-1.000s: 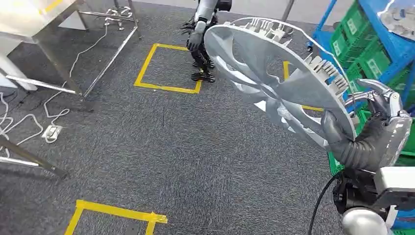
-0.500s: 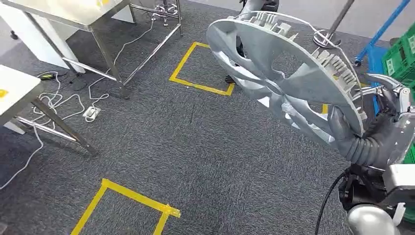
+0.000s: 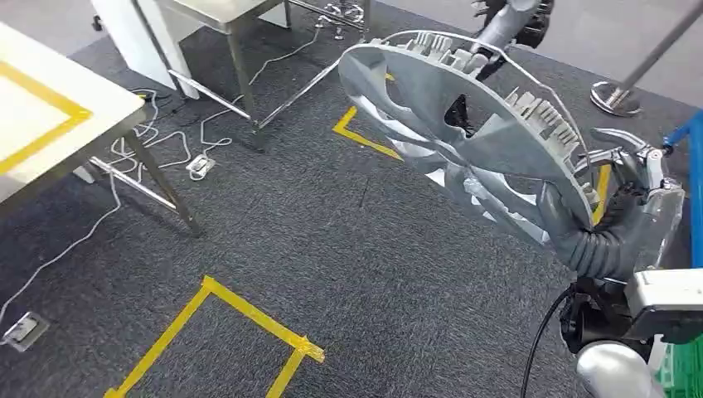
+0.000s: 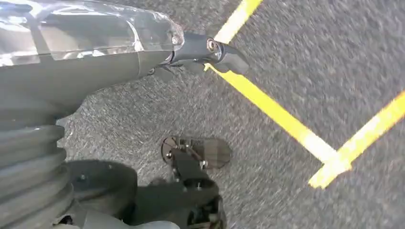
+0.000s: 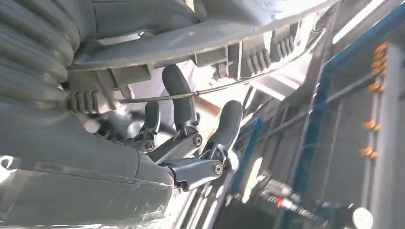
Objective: Take the parts from the cabinet and place them on the table.
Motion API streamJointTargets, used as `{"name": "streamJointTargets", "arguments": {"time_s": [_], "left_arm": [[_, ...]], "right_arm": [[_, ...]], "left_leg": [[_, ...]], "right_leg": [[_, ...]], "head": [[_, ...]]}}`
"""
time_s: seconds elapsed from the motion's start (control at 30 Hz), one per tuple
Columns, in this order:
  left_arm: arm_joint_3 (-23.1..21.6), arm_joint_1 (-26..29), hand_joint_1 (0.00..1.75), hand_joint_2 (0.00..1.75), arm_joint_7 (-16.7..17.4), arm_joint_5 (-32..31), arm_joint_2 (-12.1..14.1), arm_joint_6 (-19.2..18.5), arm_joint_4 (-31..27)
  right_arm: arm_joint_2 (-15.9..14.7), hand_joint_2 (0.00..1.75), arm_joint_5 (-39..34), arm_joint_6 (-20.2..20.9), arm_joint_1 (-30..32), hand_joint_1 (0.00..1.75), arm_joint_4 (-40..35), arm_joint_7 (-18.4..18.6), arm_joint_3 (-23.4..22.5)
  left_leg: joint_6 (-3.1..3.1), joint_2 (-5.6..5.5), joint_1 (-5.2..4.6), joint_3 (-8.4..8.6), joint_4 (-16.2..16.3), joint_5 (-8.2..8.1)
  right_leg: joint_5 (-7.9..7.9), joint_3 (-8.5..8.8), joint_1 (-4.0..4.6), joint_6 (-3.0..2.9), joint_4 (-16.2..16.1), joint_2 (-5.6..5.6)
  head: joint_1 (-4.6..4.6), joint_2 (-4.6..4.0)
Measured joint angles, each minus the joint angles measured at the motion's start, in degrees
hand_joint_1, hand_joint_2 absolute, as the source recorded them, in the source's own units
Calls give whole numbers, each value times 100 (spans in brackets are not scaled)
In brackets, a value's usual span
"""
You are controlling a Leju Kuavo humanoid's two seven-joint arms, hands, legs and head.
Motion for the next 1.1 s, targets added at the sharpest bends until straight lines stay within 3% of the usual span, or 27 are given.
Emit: {"name": "streamJointTargets", "arguments": {"time_s": [0.07,0.1,0.13,0.17,0.23,0.27,0.3,0.37,0.43,0.47,0.5,0.53,0.6,0.63,0.67,0.73,0.77,0.8,0.83,0.87,0.93,0.97,1.0,1.03,1.1], "left_arm": [[15,5,0,175,2,-33,-7,-9,-2],[15,24,0,175,20,-44,-11,-13,-2],[15,48,0,175,22,-50,-17,-13,-2],[15,84,0,175,28,-68,-22,-13,0],[15,126,0,175,28,-111,-35,-13,-2],[13,131,0,175,26,-127,-52,-13,-2],[15,127,0,175,22,-125,-74,-18,-2],[13,136,0,175,31,-125,-92,-24,-9],[13,146,0,175,87,-142,-96,-24,-7],[13,145,0,175,120,-153,-92,-24,-7],[13,132,0,175,129,-186,-92,-33,-7],[11,104,0,175,133,-218,-87,-66,-7],[9,64,0,175,151,-286,-90,-83,-9],[7,44,0,175,171,-304,-92,-83,-9],[7,26,0,175,181,-306,-92,-83,-9],[4,-24,0,175,133,-278,-81,-107,-9],[4,-58,0,175,92,-238,-63,-114,-9],[4,-95,0,175,70,-205,-63,-140,-11],[4,-129,0,175,52,-181,-52,-170,-9],[4,-142,0,175,52,-173,-46,-195,-9],[7,-143,0,175,98,-170,-7,-192,-7],[4,-137,0,175,116,-170,13,-192,-4],[4,-133,0,175,125,-170,26,-192,-4],[4,-137,0,175,125,-170,39,-192,-4],[4,-132,0,175,125,-168,44,-192,-4]], "right_arm": [[-11,175,-33,0,55,175,-9,-20,-15],[-9,175,-37,0,86,175,-9,-20,-20],[-11,175,-42,-2,130,175,-9,-29,-24],[-9,175,-50,-11,184,175,-9,-59,-28],[-11,175,-99,-26,295,175,-9,-164,-35],[-11,175,-114,-28,326,175,-9,-210,-39],[-9,175,-136,-26,350,175,-9,-236,-42],[-11,175,-138,-22,349,175,-13,-269,-42],[-13,175,-114,-20,339,175,-20,-269,-48],[-11,175,-107,-22,334,175,-26,-267,-55],[-4,175,-99,-28,360,175,-28,-262,-61],[-7,175,-92,-66,385,175,-48,-260,-92],[0,175,-31,-96,443,175,-79,-236,-138],[4,175,-13,-98,462,175,-96,-212,-162],[11,175,22,-98,468,175,-109,-199,-182],[20,175,70,-90,451,175,-127,-171,-175],[28,175,67,-79,404,175,-125,-171,-168],[46,175,65,-66,316,175,-111,-171,-153],[68,175,72,-59,231,175,-87,-173,-131],[79,175,96,-61,141,175,-70,-173,-114],[107,175,199,-88,28,175,-35,-138,-55],[116,175,238,-105,-3,175,-35,-94,-31],[118,175,267,-114,-30,175,-31,-48,-2],[111,175,277,-131,-20,175,-33,-5,17],[107,175,279,-157,-2,175,-48,89,33]], "left_leg": [[55,-195,-20,2,0,7],[69,-290,-38,2,1,11],[76,-379,-56,7,1,13],[80,-478,-73,22,1,12],[80,-645,-83,61,1,10],[80,-698,-72,60,0,10],[70,-750,-105,47,15,9],[21,-806,-64,-5,7,38],[-42,-894,-67,-19,-10,58],[-51,-709,-85,-28,43,-9],[-96,-271,-129,-104,187,-178],[-135,-156,-87,-287,560,-436],[-213,-149,-8,-633,1316,-752],[-245,-148,27,-701,1443,-752],[-278,-142,55,-665,1367,-636],[-334,-22,96,-270,662,-167],[-340,189,94,-23,239,33],[-364,538,-2,59,85,-76],[-251,506,-5,67,-5,-77],[-184,451,-16,50,13,-79],[-103,263,-25,42,6,-66],[-58,163,8,62,-10,-43],[-29,74,7,57,-10,-35],[14,-21,7,57,-10,-27],[53,-209,-13,61,-9,-25]], "right_leg": [[-414,-437,17,-16,927,152],[-507,-623,19,-28,1268,169],[-474,-710,19,-51,1393,175],[-292,-682,27,-90,1260,187],[298,-367,77,-201,427,283],[523,-219,108,-251,0,450],[488,-152,103,-291,-141,588],[458,-104,127,-267,-266,517],[494,-87,115,-287,-339,440],[544,-51,75,-278,-415,351],[562,-25,80,-302,-468,328],[571,-28,77,-313,-477,252],[567,-25,71,-308,-475,104],[563,-26,61,-305,-473,34],[551,-24,53,-287,-468,-26],[514,-4,22,-230,-438,-142],[485,9,12,-190,-411,-186],[456,9,41,-145,-383,-217],[428,-1,61,-100,-331,-255],[427,20,69,-86,-342,-325],[405,84,54,-37,-379,-506],[322,87,29,3,-355,-502],[179,53,0,16,-182,-213],[-41,-104,-4,17,195,-20],[-414,-507,4,19,1073,139]], "head": [[84,0],[121,0],[147,0],[173,0],[199,0],[212,0],[197,0],[212,0],[227,0],[223,0],[165,0],[90,0],[42,0],[15,0],[-6,0],[-39,0],[-48,0],[-76,0],[-114,0],[-69,0],[-37,0],[-39,0],[3,0],[42,0],[122,0]]}}
